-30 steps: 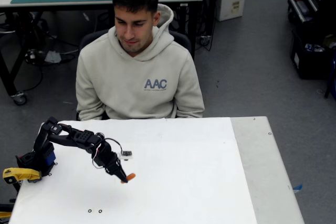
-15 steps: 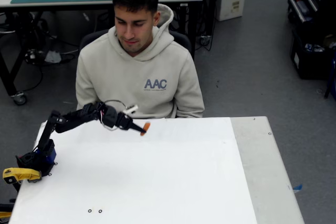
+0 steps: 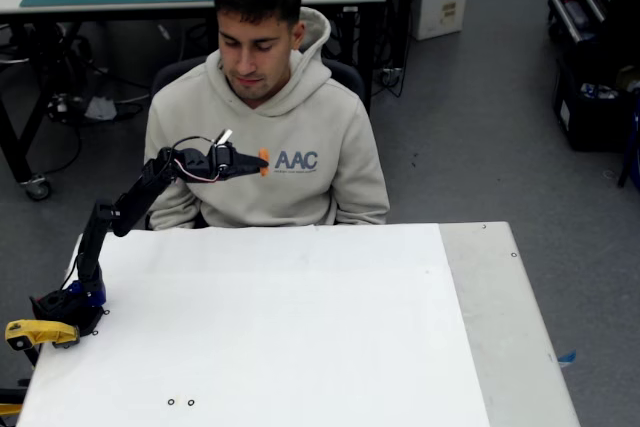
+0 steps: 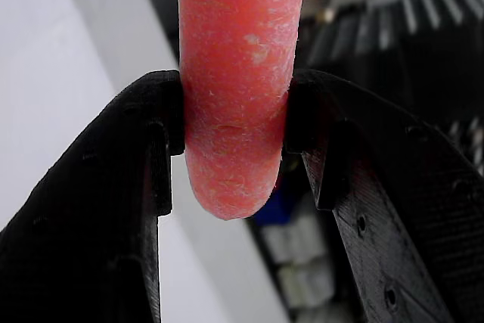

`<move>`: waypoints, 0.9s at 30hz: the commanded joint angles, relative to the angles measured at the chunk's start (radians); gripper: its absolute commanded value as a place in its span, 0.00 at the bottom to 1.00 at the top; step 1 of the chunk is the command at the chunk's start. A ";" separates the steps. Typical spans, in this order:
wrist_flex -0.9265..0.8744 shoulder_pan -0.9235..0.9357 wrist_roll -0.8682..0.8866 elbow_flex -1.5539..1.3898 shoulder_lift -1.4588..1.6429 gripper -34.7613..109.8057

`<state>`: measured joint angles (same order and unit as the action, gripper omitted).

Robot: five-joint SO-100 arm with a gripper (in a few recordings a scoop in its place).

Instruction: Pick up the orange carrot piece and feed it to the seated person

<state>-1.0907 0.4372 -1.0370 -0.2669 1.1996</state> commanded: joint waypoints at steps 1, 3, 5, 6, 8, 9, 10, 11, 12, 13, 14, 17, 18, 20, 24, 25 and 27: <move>-0.005 -0.055 -0.118 0.086 0.035 0.23; 0.000 -0.084 -0.184 0.089 0.015 0.23; 0.028 -0.107 -0.244 0.106 -0.012 0.23; 0.051 -0.120 -0.270 0.118 -0.032 0.23; 0.107 -0.141 -0.308 0.155 -0.081 0.23; 0.140 -0.150 -0.325 0.178 -0.104 0.23; 0.175 -0.160 -0.336 0.202 -0.129 0.23; 0.209 -0.169 -0.342 0.227 -0.153 0.23; 0.242 -0.178 -0.342 0.252 -0.179 0.23; 0.276 -0.187 -0.342 0.276 -0.207 0.23; 0.310 -0.193 -0.344 0.301 -0.235 0.23; 0.410 -0.213 -0.351 0.368 -0.313 0.23; 0.442 -0.221 -0.351 0.390 -0.337 0.23; 0.509 -0.238 -0.353 0.426 -0.385 0.23; 0.640 -0.268 -0.353 0.485 -0.454 0.23; 0.672 -0.273 -0.353 0.489 -0.466 0.23; 0.732 -0.278 -0.353 0.494 -0.485 0.23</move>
<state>-0.4479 0.1657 -1.3790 0.1058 0.6888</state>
